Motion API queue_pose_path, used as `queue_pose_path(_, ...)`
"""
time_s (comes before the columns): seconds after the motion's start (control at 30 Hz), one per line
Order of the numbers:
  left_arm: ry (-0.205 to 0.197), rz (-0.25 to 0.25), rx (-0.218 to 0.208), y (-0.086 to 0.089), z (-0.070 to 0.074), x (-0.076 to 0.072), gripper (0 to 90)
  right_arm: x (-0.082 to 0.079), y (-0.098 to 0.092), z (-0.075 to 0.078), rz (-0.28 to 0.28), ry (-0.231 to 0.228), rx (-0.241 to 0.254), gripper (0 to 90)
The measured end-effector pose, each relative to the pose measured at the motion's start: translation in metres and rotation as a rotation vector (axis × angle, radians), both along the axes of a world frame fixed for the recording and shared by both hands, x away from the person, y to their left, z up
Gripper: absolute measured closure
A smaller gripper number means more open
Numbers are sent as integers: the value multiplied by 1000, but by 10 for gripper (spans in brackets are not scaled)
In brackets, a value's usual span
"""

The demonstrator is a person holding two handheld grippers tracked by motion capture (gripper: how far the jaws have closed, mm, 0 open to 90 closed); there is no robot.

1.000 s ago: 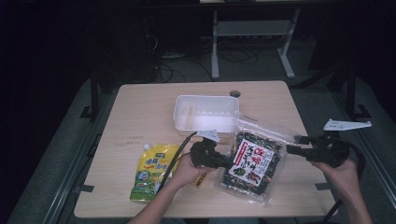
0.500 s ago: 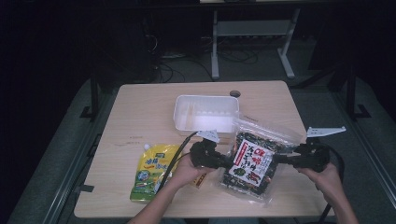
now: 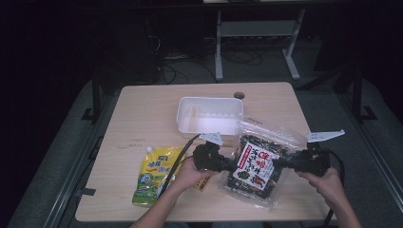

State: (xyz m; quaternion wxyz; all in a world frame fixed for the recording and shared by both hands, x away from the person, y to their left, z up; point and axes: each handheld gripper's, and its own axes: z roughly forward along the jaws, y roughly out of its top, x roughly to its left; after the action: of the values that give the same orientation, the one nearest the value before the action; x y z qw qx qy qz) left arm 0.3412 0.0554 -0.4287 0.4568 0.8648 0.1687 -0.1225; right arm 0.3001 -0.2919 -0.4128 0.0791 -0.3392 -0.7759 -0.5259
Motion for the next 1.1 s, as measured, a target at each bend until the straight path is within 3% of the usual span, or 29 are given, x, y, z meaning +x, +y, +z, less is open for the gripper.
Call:
queue_pose_path(0.2,-4,8,-2,1,0,0,696,-1,-1,2,20,43,47,724)
queue_pose_path(0.43,-21,30,5,4,3,1,613,-4,1,10,14,43,62,743)
queue_pose_path(0.57,-44,53,25,11,7,-2,568,-8,6,22,-14,13,43,748)
queue_pose_path(0.8,-67,83,40,26,14,-8,510,-19,12,48,-34,-82,-22,752)
queue_pose_path(1.1,-106,124,63,51,23,-22,459,-18,19,71,-69,-155,-59,752)
